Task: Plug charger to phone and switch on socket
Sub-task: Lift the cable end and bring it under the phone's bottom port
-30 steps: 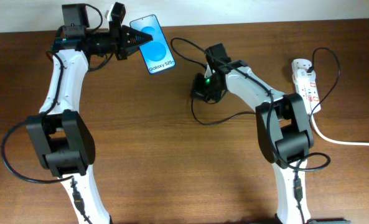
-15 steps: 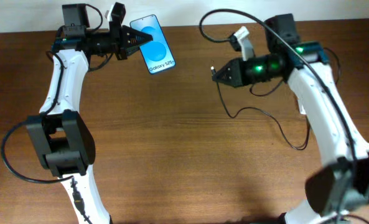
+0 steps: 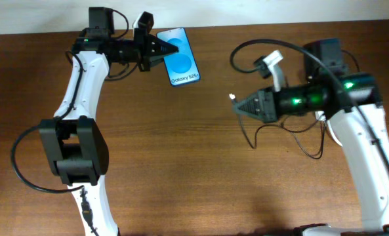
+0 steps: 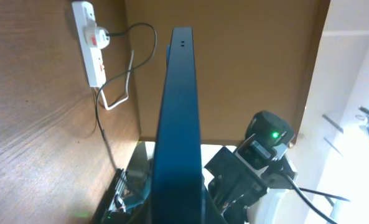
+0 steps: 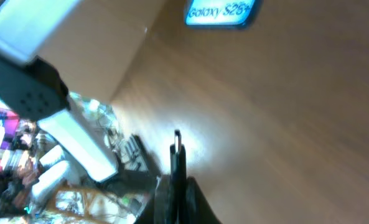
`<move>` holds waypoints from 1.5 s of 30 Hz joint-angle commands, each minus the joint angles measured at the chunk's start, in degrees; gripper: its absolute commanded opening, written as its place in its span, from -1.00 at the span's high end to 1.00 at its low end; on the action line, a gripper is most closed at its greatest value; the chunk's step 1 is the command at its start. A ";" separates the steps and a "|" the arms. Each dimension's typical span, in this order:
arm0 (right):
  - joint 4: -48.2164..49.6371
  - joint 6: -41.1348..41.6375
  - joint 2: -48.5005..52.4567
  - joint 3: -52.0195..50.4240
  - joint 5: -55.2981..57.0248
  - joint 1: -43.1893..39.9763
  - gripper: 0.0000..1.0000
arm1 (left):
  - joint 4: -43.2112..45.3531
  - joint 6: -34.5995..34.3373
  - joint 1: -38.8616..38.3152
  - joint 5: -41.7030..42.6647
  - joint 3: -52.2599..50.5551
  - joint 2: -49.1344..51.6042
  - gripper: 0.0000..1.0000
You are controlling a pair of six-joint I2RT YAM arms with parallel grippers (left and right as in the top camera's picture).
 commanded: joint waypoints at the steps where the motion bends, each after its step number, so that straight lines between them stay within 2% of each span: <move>1: 13.94 12.61 0.24 -9.94 -9.20 2.95 0.91 | 0.00 3.41 -1.92 2.64 0.46 -1.01 1.00; 4: 29.81 24.44 0.44 -15.76 -9.05 5.14 0.91 | 0.04 4.42 -2.36 2.64 0.46 -1.01 1.00; 7: 42.71 36.61 2.89 -16.81 -8.41 5.90 0.91 | 2.69 4.39 -2.36 2.64 0.48 -1.01 1.00; 8: 44.50 38.38 3.72 -16.81 -8.57 5.92 0.92 | 3.30 4.39 -2.36 2.64 0.48 -1.01 1.00; 14: 45.62 38.71 8.35 -16.81 -9.29 7.65 0.92 | 6.25 4.39 -2.36 2.64 0.48 -1.01 1.00; 17: 50.75 38.69 11.08 -16.81 -16.90 7.58 0.91 | 7.82 4.13 -2.05 2.64 0.48 -1.01 1.00; 23: 52.63 38.73 12.13 -16.81 -15.28 7.65 0.91 | 7.76 0.87 -1.86 2.64 0.48 -1.01 1.00; 32: 58.40 43.67 12.13 -16.81 -13.11 7.69 0.91 | 7.78 1.57 -2.03 2.64 0.46 -1.01 1.00; 45: 58.62 45.72 12.13 -16.81 -11.19 7.69 0.92 | 7.54 1.57 -3.89 2.64 0.46 -1.01 1.00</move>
